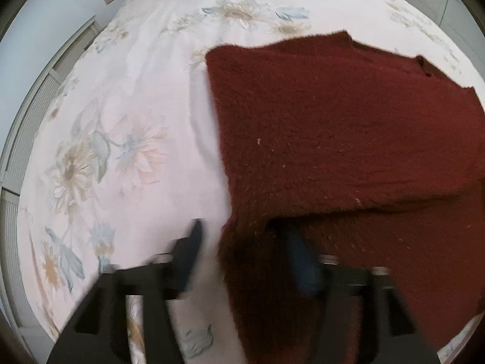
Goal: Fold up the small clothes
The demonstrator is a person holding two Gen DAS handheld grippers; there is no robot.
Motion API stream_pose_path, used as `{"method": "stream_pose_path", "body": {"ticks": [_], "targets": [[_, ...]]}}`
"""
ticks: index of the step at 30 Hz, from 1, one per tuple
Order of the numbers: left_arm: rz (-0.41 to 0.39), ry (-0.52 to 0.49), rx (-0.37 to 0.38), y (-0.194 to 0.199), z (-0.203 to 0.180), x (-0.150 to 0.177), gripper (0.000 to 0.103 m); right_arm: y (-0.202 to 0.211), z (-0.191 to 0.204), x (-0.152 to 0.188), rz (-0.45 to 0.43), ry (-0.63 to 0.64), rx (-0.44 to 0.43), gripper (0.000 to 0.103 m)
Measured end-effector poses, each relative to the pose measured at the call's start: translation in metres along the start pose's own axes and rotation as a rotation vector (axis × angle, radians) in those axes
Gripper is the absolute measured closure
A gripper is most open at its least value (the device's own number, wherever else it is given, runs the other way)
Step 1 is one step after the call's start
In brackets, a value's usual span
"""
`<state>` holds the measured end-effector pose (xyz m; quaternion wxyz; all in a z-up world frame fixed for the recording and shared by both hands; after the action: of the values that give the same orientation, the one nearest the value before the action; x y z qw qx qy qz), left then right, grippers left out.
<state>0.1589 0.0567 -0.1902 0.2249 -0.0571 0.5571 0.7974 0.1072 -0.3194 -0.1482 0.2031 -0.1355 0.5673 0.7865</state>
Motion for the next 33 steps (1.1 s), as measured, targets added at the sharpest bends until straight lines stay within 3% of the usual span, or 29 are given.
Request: {"method": "stream_pose_path", "body": {"ticks": [4,7,16,22,24,29,33], "targets": [[-0.037,0.023,0.047,0.028,0.005,-0.005,0.022,0.010,0.030,-0.014,-0.020,0.074,-0.006,0.012],[-0.075,0.044,0.094,0.050,0.000,-0.017,0.002,0.009,0.057,-0.022,-0.037,0.139,-0.005,0.000],[-0.188,0.029,0.134,0.061,-0.056,-0.072,0.001,-0.045,0.102,-0.018,-0.009,0.211,0.013,0.000],[-0.139,-0.042,0.126,0.023,-0.100,-0.064,0.001,-0.093,0.088,0.011,0.060,0.218,0.050,0.000],[-0.114,-0.061,0.106,0.009,-0.106,-0.053,0.001,-0.095,0.077,0.017,0.048,0.209,0.048,0.000],[-0.133,-0.046,0.104,-0.005,-0.091,-0.041,0.001,-0.083,0.042,0.019,0.007,0.176,0.068,0.000],[-0.121,-0.017,0.079,-0.015,-0.067,-0.038,0.001,-0.082,0.019,0.021,0.002,0.090,0.012,0.001]]}}
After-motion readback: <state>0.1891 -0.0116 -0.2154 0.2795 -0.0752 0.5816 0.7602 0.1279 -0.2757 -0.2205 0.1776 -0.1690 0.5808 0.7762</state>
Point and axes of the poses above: each gripper's, at about its wrist camera, not at the fingertips, and y roughly against the way its jaws point, z to its left, x to its underside, the point moved 8 cm from there along -y, roughly the way its jaws point, and after that the axes turned 14 degrees about -x, right-handed, at the moved point
